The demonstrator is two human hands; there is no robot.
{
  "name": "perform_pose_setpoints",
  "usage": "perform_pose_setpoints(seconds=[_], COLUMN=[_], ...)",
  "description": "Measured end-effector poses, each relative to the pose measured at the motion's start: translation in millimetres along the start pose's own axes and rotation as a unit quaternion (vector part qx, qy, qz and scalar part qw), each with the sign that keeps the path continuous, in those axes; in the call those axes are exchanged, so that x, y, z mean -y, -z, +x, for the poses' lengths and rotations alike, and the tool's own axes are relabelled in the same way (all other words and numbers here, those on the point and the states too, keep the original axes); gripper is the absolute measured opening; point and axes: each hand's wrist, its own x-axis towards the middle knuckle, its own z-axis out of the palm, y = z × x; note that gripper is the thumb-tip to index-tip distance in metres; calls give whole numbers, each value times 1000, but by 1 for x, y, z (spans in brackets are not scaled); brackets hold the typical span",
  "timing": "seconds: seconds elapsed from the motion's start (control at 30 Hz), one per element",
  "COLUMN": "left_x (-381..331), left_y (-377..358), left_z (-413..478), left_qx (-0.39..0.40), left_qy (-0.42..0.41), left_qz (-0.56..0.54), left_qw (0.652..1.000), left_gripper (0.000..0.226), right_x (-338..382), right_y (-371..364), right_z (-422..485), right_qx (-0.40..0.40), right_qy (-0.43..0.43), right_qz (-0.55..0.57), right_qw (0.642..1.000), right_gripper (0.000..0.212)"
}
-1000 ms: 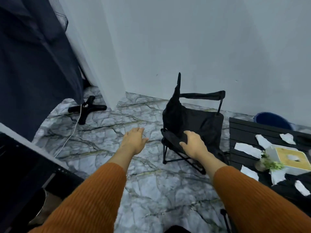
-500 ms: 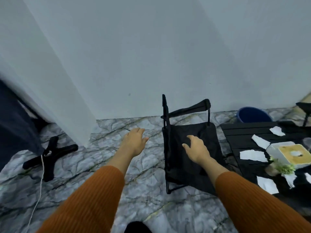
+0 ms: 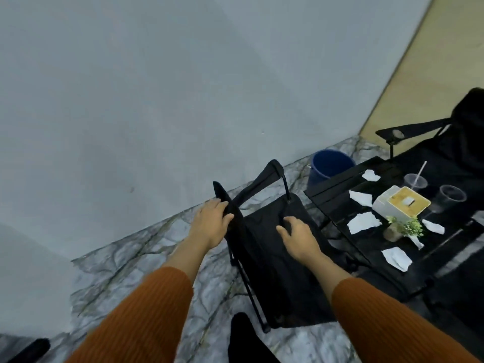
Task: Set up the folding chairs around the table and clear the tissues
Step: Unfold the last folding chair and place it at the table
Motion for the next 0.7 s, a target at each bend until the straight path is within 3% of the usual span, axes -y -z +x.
perform_pose_setpoints(seconds=[0.37,0.7], left_x=[6,18], left_y=[-7,-19], left_z=[155,208], left_qx=[81,176], left_qy=[-160,-302], left_qz=[17,45], left_qw=[984,936], left_gripper=[49,52], right_x=[29,63], right_y=[-12,-48], right_z=[90,68], right_qx=[-27,-123], right_qy=[-109,-216], right_qz=[-4,-21], right_qw=[994,968], right_gripper=[46,37])
